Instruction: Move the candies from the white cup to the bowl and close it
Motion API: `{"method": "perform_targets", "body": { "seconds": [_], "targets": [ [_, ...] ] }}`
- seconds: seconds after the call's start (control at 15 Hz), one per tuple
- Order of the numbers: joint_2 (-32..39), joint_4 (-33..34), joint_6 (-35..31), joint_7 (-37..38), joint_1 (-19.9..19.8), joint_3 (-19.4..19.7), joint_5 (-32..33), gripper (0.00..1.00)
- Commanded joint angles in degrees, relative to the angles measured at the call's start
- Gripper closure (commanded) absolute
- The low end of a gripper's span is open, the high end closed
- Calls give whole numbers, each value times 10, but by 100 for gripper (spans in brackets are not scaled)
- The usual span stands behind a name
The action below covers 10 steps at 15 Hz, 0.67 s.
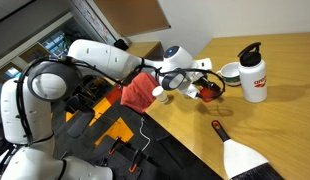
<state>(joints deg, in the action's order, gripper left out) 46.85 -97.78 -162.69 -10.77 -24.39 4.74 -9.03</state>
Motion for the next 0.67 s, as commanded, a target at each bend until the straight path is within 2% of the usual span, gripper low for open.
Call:
{"method": "perform_targets", "body": {
  "seconds": [0.0,0.6],
  "targets": [
    [17,33,36,21,2,3,8,0],
    [59,73,55,28,2,7,6,0]
  ]
}}
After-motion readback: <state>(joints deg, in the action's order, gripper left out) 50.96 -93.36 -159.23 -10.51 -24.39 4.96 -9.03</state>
